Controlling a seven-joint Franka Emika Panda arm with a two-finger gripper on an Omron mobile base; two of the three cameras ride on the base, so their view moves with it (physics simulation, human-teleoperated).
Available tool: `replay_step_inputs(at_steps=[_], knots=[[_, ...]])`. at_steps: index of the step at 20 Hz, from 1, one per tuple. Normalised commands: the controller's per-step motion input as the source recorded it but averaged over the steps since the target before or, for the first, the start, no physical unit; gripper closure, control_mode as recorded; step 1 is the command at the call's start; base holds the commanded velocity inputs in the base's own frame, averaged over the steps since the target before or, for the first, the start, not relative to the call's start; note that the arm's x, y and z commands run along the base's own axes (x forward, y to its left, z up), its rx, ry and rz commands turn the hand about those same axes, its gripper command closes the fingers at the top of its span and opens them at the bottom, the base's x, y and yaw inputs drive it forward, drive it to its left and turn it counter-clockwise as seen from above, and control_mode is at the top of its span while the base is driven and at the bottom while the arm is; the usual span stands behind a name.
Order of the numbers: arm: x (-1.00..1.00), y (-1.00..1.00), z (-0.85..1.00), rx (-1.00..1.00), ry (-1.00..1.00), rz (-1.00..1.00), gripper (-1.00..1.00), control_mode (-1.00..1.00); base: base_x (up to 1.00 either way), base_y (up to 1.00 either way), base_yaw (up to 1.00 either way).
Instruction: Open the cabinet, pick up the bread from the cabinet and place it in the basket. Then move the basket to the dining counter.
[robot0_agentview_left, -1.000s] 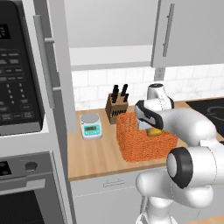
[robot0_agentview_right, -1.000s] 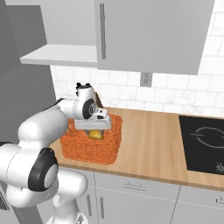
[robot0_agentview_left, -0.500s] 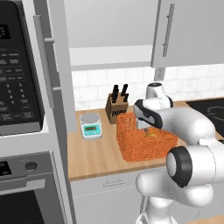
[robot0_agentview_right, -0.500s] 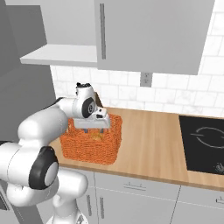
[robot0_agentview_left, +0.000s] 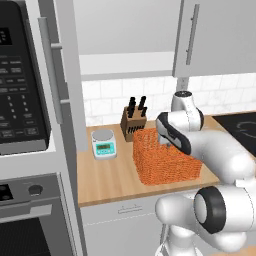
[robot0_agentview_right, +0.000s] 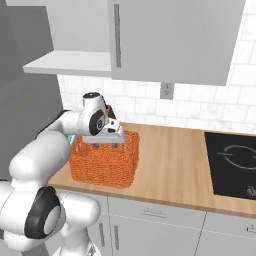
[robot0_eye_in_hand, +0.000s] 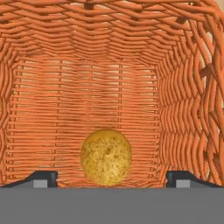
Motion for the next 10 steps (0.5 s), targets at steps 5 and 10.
replay_step_inputs(at_steps=[5, 10], knots=[[-0.31, -0.22, 0.41, 0.00, -0.11, -0.06, -1.00, -1.00, 0.00, 0.00, 0.00], [-0.18, -0.45, 0.12, 0.00, 0.00, -0.15, -1.00, -1.00, 0.00, 0.00, 0.00]])
